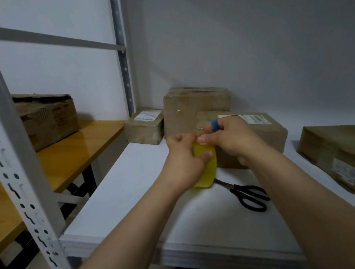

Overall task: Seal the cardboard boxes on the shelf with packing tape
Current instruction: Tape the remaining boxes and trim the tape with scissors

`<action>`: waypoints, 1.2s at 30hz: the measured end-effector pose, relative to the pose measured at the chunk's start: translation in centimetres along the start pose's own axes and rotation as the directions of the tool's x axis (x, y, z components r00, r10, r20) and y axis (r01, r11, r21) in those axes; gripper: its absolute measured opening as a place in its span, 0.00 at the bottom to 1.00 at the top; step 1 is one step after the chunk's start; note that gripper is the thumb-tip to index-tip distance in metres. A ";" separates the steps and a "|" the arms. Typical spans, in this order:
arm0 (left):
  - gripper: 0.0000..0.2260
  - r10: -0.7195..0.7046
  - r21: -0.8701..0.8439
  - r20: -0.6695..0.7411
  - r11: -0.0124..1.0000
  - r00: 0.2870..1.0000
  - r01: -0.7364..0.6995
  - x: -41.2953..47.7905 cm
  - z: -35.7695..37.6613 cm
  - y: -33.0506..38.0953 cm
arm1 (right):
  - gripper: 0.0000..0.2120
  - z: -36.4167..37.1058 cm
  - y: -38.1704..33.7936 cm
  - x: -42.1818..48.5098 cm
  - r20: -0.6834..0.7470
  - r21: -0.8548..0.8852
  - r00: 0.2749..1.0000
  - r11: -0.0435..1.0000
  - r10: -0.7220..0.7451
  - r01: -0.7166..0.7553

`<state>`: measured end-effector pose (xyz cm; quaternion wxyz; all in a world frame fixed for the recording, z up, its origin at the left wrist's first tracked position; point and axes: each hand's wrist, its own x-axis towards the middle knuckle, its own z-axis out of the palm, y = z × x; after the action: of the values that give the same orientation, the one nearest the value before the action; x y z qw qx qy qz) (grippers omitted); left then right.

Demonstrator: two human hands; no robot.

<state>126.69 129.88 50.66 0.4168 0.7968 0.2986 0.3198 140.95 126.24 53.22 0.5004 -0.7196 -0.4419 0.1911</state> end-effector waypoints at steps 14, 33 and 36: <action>0.46 -0.105 -0.084 -0.123 0.992 0.987 0.095 -1.4 -0.1 0.7 | 0.07 -0.1 -0.1 -4.9 -0.008 0.151 0.992 0.981 -0.125 0.125; 0.38 0.095 0.247 -0.381 0.969 0.920 0.002 2.8 -1.5 -0.5 | 0.25 -0.9 -0.1 2.1 0.243 -0.825 0.958 0.488 -0.152 0.287; 0.38 0.080 0.267 -0.405 0.963 0.911 0.035 4.2 -1.8 -1.1 | 0.22 -1.0 0.0 1.7 0.122 -0.673 0.972 0.703 -0.199 0.229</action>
<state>127.71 134.35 51.66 0.2288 0.7637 0.4111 0.4421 142.62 127.10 53.95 0.2107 -0.7925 -0.5715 -0.0295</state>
